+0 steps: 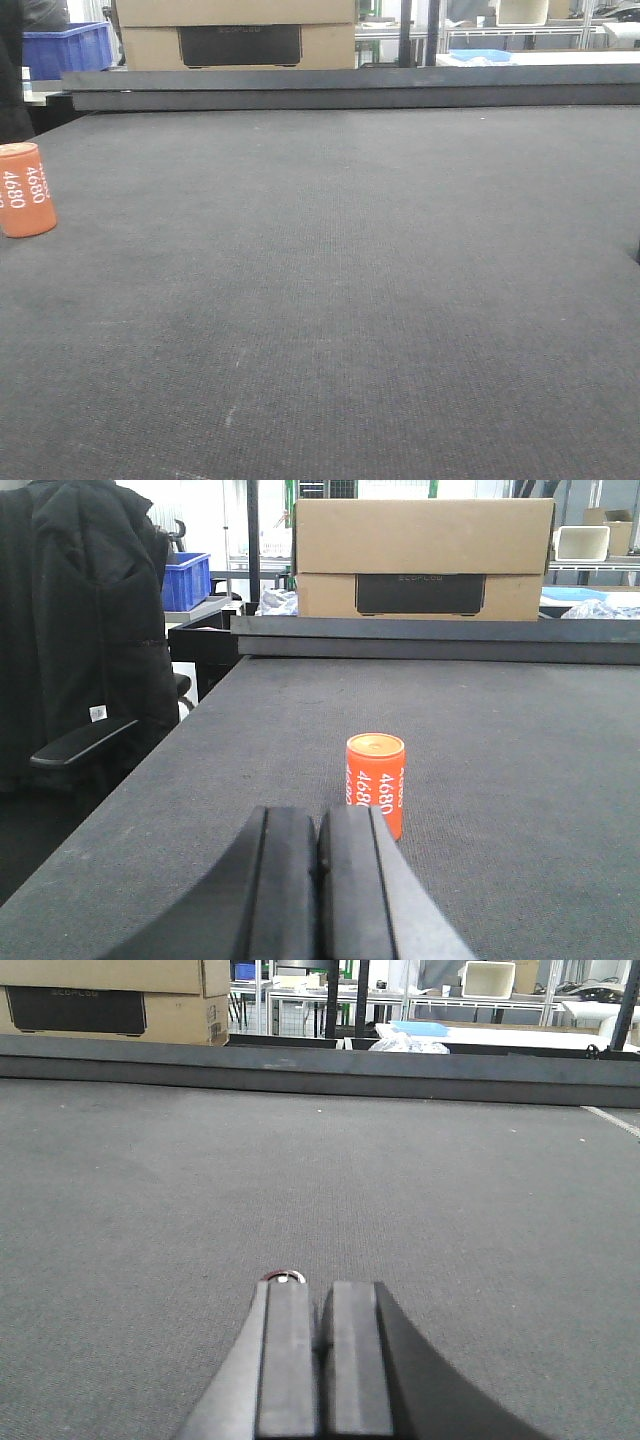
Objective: Place cylindrical capacitor in blue bin on shelf
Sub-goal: 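Move the right gripper down toward the small maroon capacitor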
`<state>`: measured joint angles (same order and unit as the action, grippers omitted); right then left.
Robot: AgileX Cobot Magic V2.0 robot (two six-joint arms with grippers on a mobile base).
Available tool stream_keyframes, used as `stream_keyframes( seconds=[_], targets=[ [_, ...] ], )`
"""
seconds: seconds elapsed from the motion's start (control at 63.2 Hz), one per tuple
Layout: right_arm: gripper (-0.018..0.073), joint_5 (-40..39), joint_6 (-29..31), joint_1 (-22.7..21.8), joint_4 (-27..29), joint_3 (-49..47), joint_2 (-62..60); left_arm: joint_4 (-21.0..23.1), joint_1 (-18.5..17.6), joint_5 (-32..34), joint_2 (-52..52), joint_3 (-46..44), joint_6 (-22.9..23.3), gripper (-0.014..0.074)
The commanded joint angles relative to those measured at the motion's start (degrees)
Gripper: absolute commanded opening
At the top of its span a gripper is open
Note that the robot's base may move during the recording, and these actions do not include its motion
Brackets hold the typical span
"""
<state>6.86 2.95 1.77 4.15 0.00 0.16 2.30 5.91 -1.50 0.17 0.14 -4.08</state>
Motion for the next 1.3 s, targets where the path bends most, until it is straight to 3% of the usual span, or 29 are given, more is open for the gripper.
stream_keyframes(
  seconds=[0.0,0.553,0.806,0.901,0.98,1.17,1.281],
  targets=[
    [-0.0158,-1.36,0.07,0.05,-0.35,0.00,-0.16,0.27,0.12,0.82,-0.17,-0.14,0.29,-0.0111],
    [-0.0158,-1.79,0.07,0.05,-0.35,0.00,-0.16,0.11,0.12,1.08,-0.17,-0.14,0.29,-0.0111],
    [-0.0158,-10.87,0.07,0.05,-0.35,0.00,-0.16,0.40,0.12,9.26,-0.17,-0.14,0.29,-0.0111],
    [-0.0158,-14.98,0.07,0.05,-0.35,0.00,-0.16,0.57,0.12,9.26,-0.17,-1.37,0.29,-0.0111],
    [-0.0158,-14.20,0.07,0.05,-0.35,-3.13,-0.16,0.57,0.12,6.22,-0.17,-5.39,0.29,-0.0111],
    [-0.0158,-3.46,0.07,0.05,-0.35,-18.81,2.34,-1.58,0.12,-11.28,5.01,-22.20,0.29,-0.0102],
    [-0.0158,0.90,0.07,0.05,-0.35,-26.82,9.57,-1.58,0.12,-17.45,12.50,-31.43,0.17,0.0017]
  ],
)
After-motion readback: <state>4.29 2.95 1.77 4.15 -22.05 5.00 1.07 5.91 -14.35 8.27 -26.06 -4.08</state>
